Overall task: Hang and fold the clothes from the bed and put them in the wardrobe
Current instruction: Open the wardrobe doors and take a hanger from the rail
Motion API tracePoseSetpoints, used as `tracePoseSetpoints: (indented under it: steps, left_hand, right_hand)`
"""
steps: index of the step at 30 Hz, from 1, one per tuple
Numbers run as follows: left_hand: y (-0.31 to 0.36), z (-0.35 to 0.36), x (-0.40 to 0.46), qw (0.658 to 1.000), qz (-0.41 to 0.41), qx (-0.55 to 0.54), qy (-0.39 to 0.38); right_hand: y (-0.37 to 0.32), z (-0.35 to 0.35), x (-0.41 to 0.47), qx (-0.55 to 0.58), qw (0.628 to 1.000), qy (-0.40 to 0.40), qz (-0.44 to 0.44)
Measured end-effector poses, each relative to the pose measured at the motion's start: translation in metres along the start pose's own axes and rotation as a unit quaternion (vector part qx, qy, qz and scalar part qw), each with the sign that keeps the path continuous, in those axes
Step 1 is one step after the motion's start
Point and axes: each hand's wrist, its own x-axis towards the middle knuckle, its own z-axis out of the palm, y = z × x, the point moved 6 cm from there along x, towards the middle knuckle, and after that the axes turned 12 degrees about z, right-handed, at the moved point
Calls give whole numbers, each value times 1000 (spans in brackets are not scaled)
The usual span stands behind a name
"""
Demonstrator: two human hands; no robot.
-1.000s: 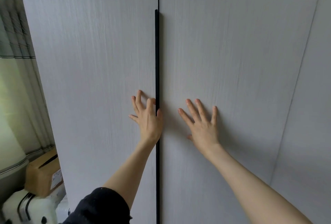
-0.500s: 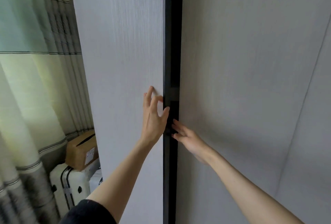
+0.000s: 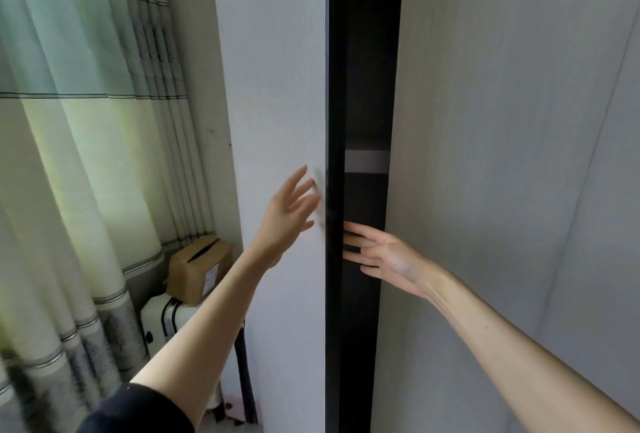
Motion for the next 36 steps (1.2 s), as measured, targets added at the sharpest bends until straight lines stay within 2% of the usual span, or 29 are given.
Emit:
tracePoseSetpoints:
  steps: [5,9,12,18,22,27,31,36]
  left_hand:
    - [11,-51,-31,986,-89,-134,-35]
    - [17,-91,-53,985,-82,-121,-87]
    - [13,-134,-68,983,-87,-138,-85]
    - [11,-213,-90,974,-132,-184,2]
    - [6,-264,-107,967,-128,-194,101]
    - [4,-302,-129,962,-111,-169,182]
    - [7,-304,-139,969,-94,-146,178]
    - [19,-280,-140,978,-33,-56,200]
  right_hand:
    - [-5,61,-12,-1,999,-41,-13]
    - [-16,117,-17,-40,997,-62,-24]
    - [-24,163,-11,-48,995,-82,-28]
    - [-46,246,6,-75,989,-125,-34]
    - [-61,295,22,-117,983,-132,-55]
    - [-72,336,39,-105,983,-143,-47]
    - [-77,332,55,-85,990,-98,-55]
    - [-72,282,64,-60,996,-31,-66]
